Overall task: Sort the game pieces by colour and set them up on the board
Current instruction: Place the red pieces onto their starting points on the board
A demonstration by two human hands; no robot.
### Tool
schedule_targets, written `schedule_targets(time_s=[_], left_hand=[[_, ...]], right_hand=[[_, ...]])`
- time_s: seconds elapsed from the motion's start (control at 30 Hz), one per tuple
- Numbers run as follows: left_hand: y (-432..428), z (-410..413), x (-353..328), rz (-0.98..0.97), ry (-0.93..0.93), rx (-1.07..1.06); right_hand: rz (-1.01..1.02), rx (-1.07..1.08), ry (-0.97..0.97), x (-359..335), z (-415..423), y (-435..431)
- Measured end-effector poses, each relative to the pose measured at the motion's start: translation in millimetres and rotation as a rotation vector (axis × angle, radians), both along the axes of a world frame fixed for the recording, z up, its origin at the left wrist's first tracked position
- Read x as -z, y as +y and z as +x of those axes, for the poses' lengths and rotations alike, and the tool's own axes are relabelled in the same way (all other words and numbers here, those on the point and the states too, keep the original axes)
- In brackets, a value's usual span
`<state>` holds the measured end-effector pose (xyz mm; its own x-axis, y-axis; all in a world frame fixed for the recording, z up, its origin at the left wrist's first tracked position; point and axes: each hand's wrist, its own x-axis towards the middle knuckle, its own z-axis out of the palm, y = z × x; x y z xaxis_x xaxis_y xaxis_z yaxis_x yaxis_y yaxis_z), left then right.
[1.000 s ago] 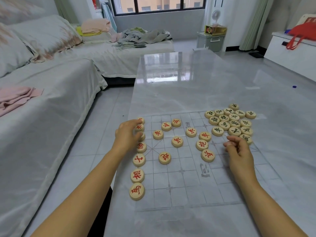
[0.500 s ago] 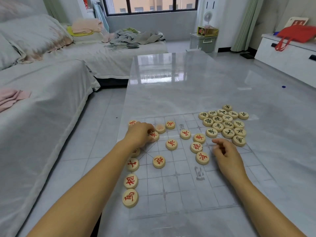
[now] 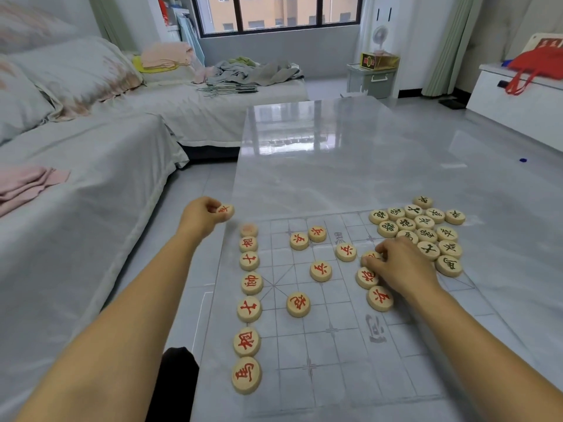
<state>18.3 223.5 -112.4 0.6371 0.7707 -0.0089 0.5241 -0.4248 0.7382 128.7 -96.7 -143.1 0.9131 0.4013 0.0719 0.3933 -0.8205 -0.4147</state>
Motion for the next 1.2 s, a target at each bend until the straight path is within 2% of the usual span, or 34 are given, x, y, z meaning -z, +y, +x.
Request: schedule_targets(time_s=[0.27, 0.43, 0.6, 1.2], left_hand=[[-4, 44, 23, -0.022, 0.091, 0.079], [-3, 57, 26, -0.099, 0.081, 0.137], [2, 51, 23, -0.091, 0.131, 0.203], [1, 45, 26, -0.077, 0.134, 0.185]], right_hand=[[-0.074, 0.000, -0.038, -7, 3, 4], [0.106, -0.072, -0.067, -20, 0, 14], [0.103, -0.183, -0.049, -18, -18, 30], [0.053, -0.385, -0.089, 2, -83, 21]])
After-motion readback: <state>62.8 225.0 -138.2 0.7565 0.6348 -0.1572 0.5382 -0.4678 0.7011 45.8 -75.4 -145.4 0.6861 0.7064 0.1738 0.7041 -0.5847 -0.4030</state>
